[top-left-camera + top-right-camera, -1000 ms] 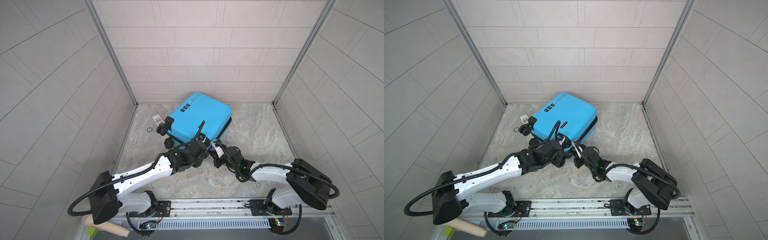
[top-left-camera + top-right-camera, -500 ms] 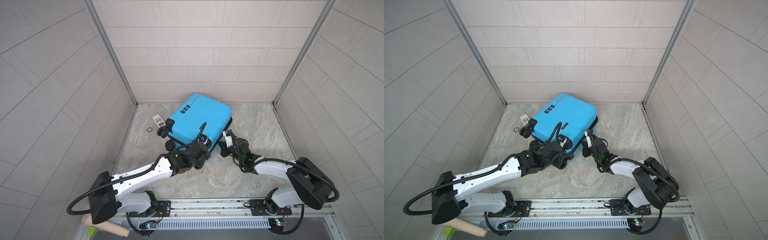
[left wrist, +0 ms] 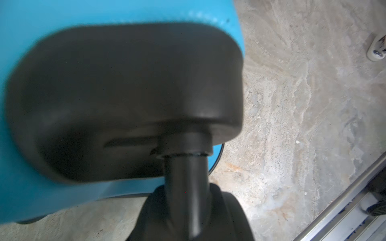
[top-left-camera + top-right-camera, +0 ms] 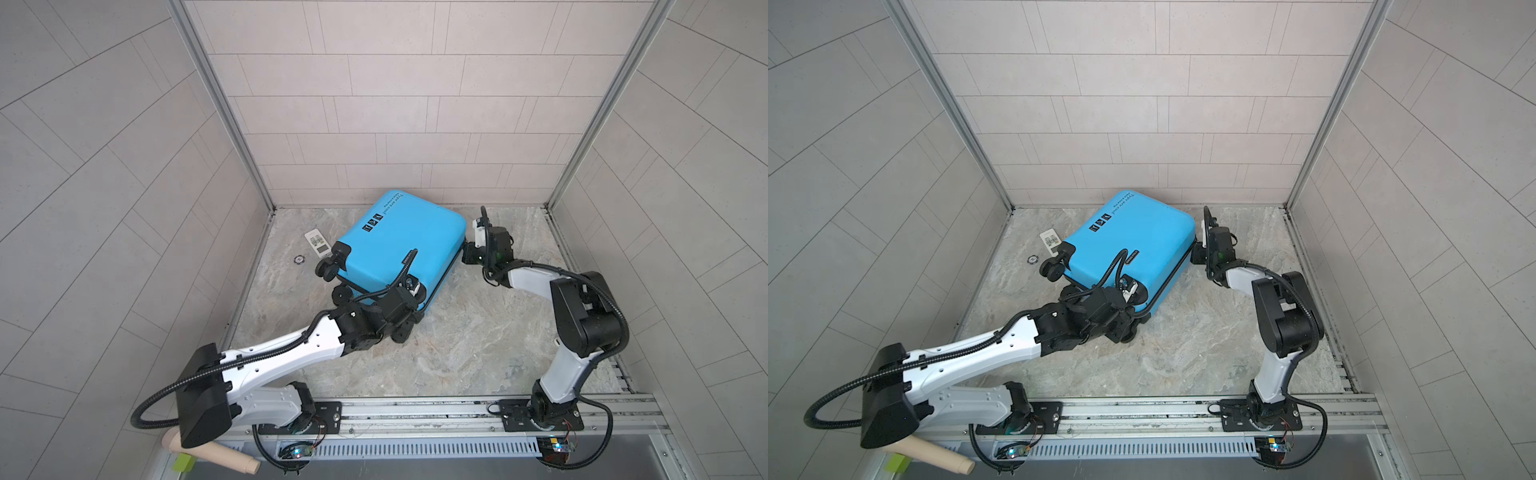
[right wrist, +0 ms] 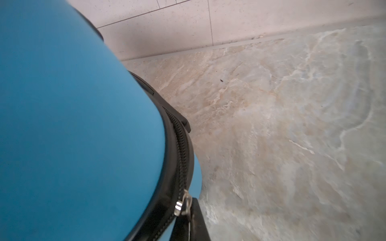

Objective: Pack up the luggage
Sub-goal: 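Drag the zipper pull around the corner with the right gripper while left holds caster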

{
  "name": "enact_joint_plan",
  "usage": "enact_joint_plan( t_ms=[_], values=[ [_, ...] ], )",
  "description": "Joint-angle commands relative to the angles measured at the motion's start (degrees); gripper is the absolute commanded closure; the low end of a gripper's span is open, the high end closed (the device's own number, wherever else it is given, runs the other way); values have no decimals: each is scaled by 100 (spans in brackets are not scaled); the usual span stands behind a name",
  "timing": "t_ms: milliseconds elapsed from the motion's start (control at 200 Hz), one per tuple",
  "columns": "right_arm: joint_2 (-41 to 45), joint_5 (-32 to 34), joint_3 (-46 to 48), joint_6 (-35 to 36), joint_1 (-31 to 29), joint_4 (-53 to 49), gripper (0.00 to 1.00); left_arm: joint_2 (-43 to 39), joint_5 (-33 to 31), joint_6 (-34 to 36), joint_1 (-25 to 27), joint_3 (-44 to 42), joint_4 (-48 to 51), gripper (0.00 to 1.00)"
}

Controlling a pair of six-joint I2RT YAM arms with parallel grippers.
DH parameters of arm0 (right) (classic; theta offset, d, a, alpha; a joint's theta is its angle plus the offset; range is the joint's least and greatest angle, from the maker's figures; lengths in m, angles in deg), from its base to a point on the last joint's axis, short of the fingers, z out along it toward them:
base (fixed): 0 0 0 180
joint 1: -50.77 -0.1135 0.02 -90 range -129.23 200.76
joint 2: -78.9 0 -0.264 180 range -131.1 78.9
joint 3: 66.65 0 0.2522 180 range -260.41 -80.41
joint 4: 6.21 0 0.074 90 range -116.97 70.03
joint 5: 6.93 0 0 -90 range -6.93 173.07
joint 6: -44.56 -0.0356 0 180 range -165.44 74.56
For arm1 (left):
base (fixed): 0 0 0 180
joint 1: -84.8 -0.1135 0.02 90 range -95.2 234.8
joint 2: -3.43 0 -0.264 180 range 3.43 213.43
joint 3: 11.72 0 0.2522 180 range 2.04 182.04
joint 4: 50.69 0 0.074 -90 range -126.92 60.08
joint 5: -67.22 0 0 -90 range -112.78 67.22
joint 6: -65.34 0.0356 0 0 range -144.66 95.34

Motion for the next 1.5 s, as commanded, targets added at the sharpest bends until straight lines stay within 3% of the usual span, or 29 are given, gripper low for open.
enact_joint_plan(
  t_ms=[0, 245, 390, 570, 836, 1126, 1261, 1381, 1496],
  values=[
    [-500, 544, -1103, -99, 579, 435, 100, -813, 724, 182, 226, 204, 666, 100],
    [-1573, -640, -2979, 180, 741, -431, 100, -1086, 954, 147, 226, -46, 878, 100],
    [-1506, -835, -2904, 288, 756, -474, 100, -1189, 908, 106, 226, -125, 854, 100],
    [-905, -720, -1990, 433, 738, -370, 100, -1180, 946, 299, 244, -77, 831, 100],
    [572, -33, 258, 337, 755, 411, 100, -1205, 770, 569, 287, 108, 1129, 100],
    [2443, 261, 2445, 29, 735, 856, 100, -2166, -565, 89, 269, -258, 1115, 100],
    [3105, 300, 3114, -40, 671, 822, 100, -2286, -724, -338, 269, -548, 891, 100],
    [3519, 365, 3463, -60, 520, 739, 100, -2150, -814, -640, 263, -804, 654, 86],
    [3744, 446, 3614, -46, 357, 619, 100, -2049, -836, -755, 263, -999, 424, 57]
  ],
)
